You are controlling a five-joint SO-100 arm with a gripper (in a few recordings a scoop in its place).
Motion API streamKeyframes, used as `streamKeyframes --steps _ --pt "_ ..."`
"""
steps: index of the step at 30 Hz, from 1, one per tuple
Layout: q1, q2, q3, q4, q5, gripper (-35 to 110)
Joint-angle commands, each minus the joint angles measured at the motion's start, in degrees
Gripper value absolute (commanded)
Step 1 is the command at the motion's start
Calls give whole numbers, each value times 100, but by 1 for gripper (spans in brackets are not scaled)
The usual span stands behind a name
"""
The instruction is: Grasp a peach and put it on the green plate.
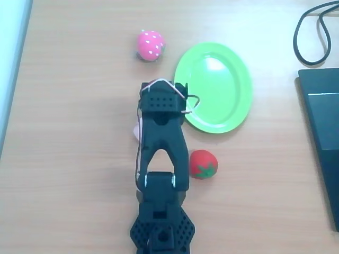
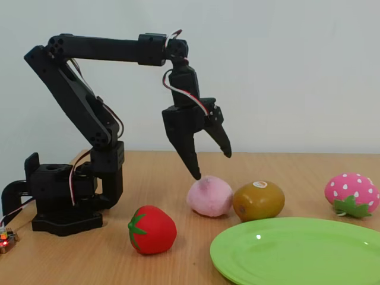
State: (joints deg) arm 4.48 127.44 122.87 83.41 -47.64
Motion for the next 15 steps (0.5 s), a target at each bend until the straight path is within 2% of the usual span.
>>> streamKeyframes --steps 1,7,15 --pt "220 -79 -220 264 -483 43" --pt "483 -396 -220 369 -896 42" --pt "527 -1081 -352 211 -835 41"
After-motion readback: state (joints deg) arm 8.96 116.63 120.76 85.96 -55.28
